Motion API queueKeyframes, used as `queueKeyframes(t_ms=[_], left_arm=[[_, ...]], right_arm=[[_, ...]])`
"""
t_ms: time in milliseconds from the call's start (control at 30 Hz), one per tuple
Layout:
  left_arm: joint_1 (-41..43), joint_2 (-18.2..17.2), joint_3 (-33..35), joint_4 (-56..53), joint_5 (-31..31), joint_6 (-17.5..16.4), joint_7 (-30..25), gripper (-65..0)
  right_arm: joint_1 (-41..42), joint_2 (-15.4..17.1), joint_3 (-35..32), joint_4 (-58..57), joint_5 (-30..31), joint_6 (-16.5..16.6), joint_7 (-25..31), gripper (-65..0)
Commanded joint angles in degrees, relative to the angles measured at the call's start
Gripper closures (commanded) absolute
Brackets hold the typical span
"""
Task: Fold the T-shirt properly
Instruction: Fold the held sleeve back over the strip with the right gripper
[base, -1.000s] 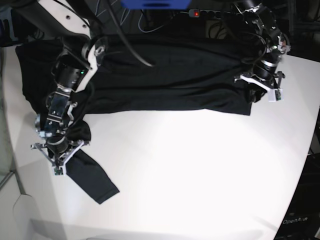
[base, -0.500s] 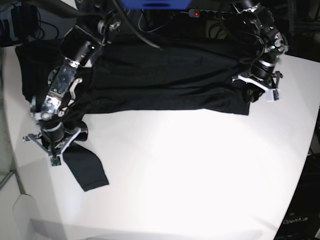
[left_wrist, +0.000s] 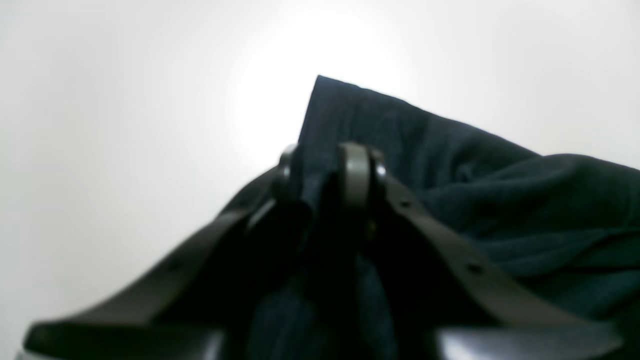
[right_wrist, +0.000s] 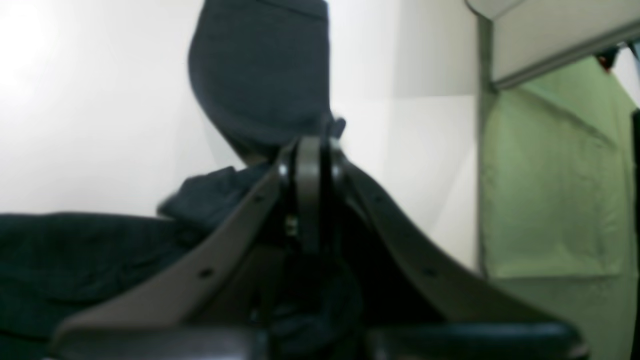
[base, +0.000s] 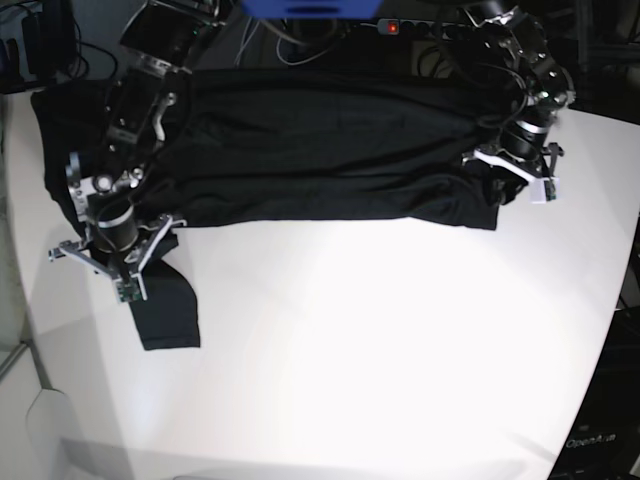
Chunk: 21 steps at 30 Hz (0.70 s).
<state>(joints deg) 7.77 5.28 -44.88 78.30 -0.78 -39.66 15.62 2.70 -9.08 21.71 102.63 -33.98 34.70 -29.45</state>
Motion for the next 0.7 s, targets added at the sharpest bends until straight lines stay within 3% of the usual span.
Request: queueKeyframes(t_ms=[0,233,667], left_arm=[[-0.3,-0.3,-0.1,0.9,-1.2,-0.3,-1.2,-12.7],[-0.3,-0.3,-0.3,0.9,-1.2,-0.3,-1.2,-12.7],[-0.3,0.1,-0.3,1.6,-1.3,-0.3,-1.3,-12.8]], right_arm=[[-0.2,0.1,-1.0,2.3,2.3,-0.3,0.7,0.0],[-6.7,0.1,-6.2,7.5,4.7,-0.3,-2.9,0.0],[-9.2,0.1,-7.3,7.5,7.4,-0.3,-2.9,0.0]])
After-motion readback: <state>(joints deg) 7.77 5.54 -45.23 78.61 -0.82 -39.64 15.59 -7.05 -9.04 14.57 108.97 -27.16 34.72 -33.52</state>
